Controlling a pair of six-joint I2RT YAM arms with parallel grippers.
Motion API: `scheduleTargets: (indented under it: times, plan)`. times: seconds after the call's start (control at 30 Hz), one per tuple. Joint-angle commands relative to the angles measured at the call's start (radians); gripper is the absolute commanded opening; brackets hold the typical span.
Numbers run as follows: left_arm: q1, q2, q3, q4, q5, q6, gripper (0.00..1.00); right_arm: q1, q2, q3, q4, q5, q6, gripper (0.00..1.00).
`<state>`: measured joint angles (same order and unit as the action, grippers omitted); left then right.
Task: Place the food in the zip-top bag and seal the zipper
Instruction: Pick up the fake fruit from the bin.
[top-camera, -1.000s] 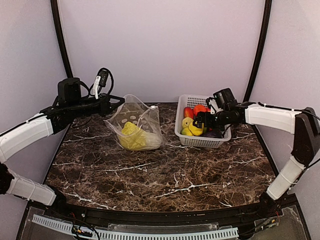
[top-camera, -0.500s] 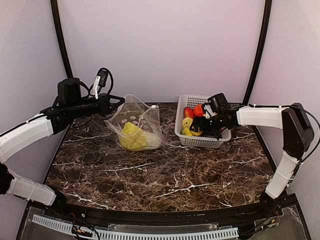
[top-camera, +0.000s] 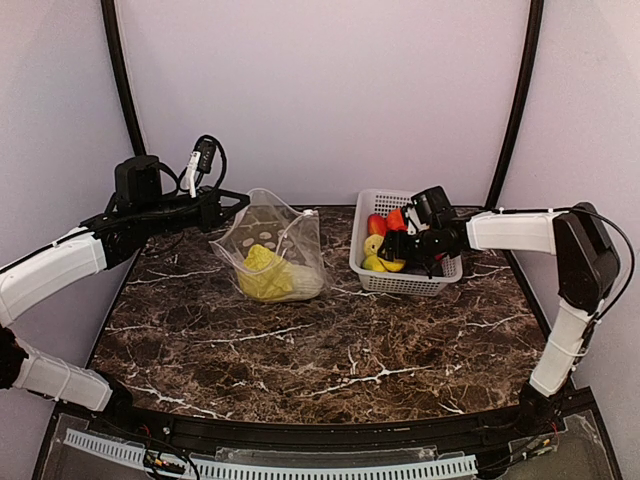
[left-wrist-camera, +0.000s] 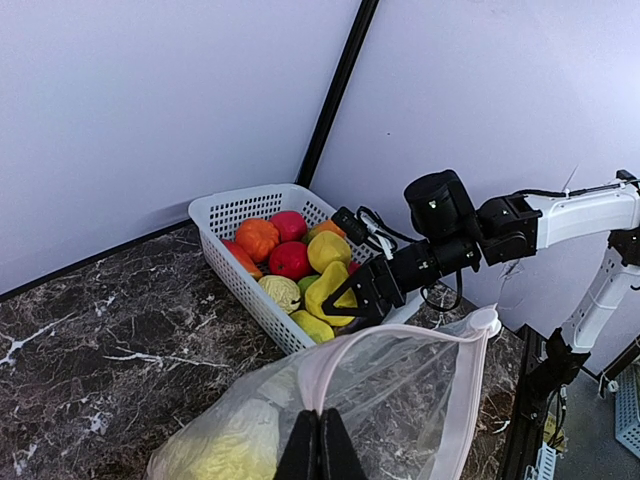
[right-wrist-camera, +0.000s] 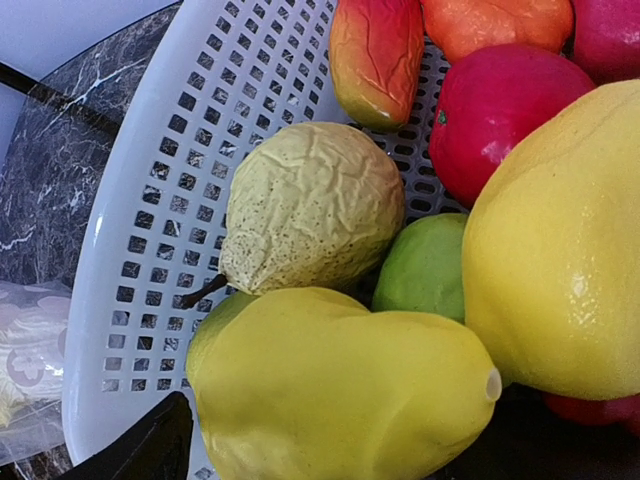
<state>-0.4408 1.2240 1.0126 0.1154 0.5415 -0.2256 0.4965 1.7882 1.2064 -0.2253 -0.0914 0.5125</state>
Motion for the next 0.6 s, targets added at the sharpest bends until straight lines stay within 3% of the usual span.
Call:
scheduleTargets:
  times: [0.0,0.37,0.57]
  plan:
    - [0.005,-0.036,-0.012,0.027,0.017,-0.003,0.01,0.001,0.023,0.019,0.037,0.027,0.015,0.75]
    - [0.005,-0.038,-0.01,0.023,0.014,-0.001,0.01,0.0,-0.017,-0.007,0.06,0.038,0.012,0.64]
    - [0.005,-0.042,-0.01,0.021,0.012,0.003,0.01,0.001,-0.131,-0.045,0.058,0.037,-0.014,0.61]
